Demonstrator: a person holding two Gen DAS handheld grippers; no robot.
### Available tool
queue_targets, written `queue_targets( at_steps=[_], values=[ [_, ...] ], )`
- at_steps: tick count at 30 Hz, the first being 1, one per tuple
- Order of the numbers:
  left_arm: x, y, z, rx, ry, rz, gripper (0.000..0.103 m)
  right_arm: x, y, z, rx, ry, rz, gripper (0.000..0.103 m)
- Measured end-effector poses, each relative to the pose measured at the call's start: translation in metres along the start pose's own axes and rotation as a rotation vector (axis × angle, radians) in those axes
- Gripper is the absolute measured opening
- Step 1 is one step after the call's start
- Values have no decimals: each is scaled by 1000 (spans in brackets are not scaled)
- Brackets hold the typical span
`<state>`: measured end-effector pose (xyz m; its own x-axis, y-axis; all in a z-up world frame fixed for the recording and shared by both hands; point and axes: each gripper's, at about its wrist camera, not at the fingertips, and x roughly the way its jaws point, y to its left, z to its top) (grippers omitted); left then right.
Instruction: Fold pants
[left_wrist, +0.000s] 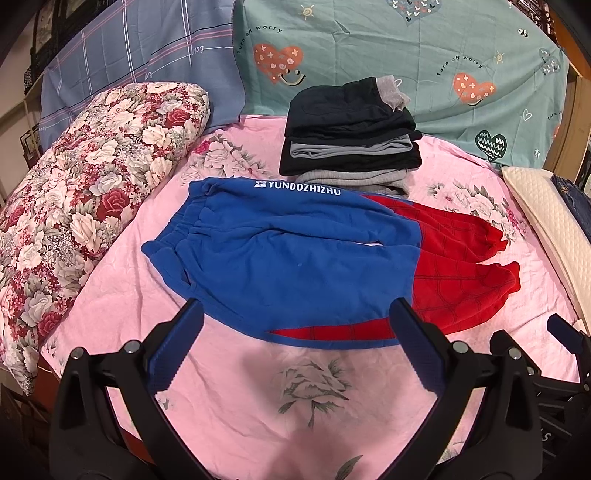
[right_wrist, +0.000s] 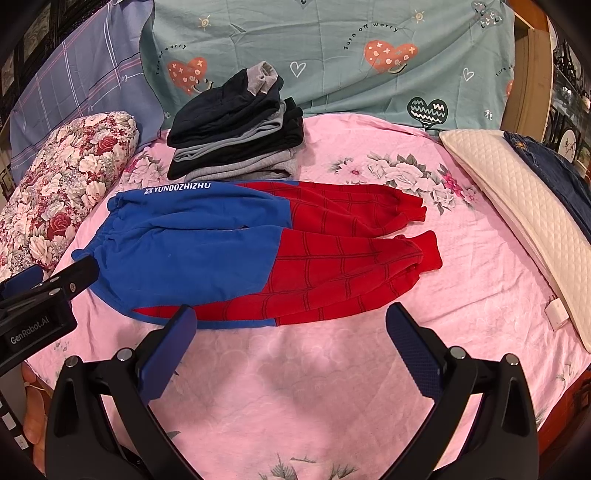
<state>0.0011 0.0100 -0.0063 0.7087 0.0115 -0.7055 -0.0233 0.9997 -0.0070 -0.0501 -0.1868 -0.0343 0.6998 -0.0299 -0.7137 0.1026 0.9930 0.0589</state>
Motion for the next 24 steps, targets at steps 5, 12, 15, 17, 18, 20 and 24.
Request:
queue_targets(
  at_steps=[5,12,15,17,18,20,24],
  values=[
    [0,0,0,0,0,0,101,0,-1,1,-1,1,1,102],
    [0,0,0,0,1,0,101,1,1,-1,-1,2,1,102],
    [1,2,-1,1,2,0,101,1,0,0,0,3,3,102],
    [1,2,-1,0,3,-1,101,1,1,0,-2,3,1,102],
    [1,3,-2,0,3,-1,101,1,0,0,-2,4,2,102],
    [2,4,-4,0,3,0,101,1,1,-1,-2,4,2,102],
    [2,4,-3,0,3,0,101,1,2,-1,-2,5,2,102]
  ],
)
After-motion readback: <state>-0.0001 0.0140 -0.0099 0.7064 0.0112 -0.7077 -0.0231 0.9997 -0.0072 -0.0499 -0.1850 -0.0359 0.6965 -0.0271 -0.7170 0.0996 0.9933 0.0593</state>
